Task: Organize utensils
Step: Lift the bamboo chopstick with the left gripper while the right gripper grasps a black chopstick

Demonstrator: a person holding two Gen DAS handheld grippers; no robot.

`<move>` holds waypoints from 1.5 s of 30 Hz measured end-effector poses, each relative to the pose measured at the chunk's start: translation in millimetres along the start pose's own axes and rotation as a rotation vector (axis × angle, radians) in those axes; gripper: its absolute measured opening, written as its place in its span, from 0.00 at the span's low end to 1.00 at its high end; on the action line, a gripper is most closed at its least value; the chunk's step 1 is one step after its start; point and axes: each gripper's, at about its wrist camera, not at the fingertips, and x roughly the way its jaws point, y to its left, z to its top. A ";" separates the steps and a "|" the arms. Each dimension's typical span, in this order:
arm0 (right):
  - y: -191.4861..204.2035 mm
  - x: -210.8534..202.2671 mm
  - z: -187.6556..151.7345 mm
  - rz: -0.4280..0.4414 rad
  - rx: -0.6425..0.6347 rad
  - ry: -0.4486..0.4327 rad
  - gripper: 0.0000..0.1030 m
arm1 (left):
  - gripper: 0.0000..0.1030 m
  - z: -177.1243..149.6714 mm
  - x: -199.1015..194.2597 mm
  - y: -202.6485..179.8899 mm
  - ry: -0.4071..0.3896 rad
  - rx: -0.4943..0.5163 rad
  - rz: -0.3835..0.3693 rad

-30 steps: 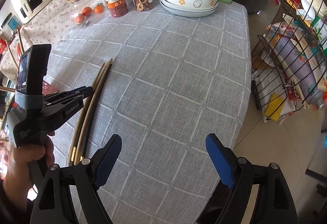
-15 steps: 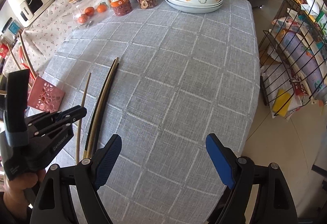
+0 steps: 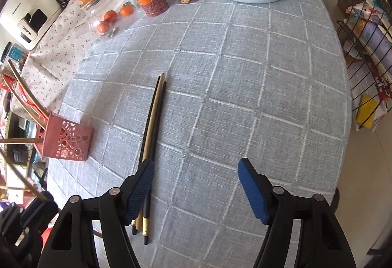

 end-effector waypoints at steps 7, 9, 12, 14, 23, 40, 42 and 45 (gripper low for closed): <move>17.3 30.5 18.9 0.055 -0.025 0.006 0.27 | 0.07 -10.6 -25.3 25.6 -0.039 -0.040 -0.001; 18.1 38.5 25.3 0.061 -0.018 0.001 0.25 | 0.07 -12.6 -31.2 32.2 -0.047 -0.057 -0.005; 16.9 51.6 31.5 0.061 0.017 0.016 0.18 | 0.07 -15.4 -37.5 39.8 -0.055 -0.071 -0.010; 16.0 57.6 33.3 0.072 0.038 0.026 0.16 | 0.07 -17.2 -40.8 45.0 -0.060 -0.077 -0.011; 28.7 67.6 34.3 0.023 0.005 0.026 0.15 | 0.07 -20.7 -48.4 59.9 -0.073 -0.114 -0.011; 42.5 31.7 18.1 -0.004 -0.081 -0.002 0.05 | 0.07 -22.7 -56.2 61.7 -0.106 -0.164 -0.002; 42.8 10.5 14.0 0.024 -0.104 -0.042 0.05 | 0.07 -22.7 -61.0 60.1 -0.123 -0.165 -0.002; 47.0 -23.3 2.9 0.047 -0.159 -0.122 0.05 | 0.07 -22.9 -68.1 59.0 -0.151 -0.171 -0.004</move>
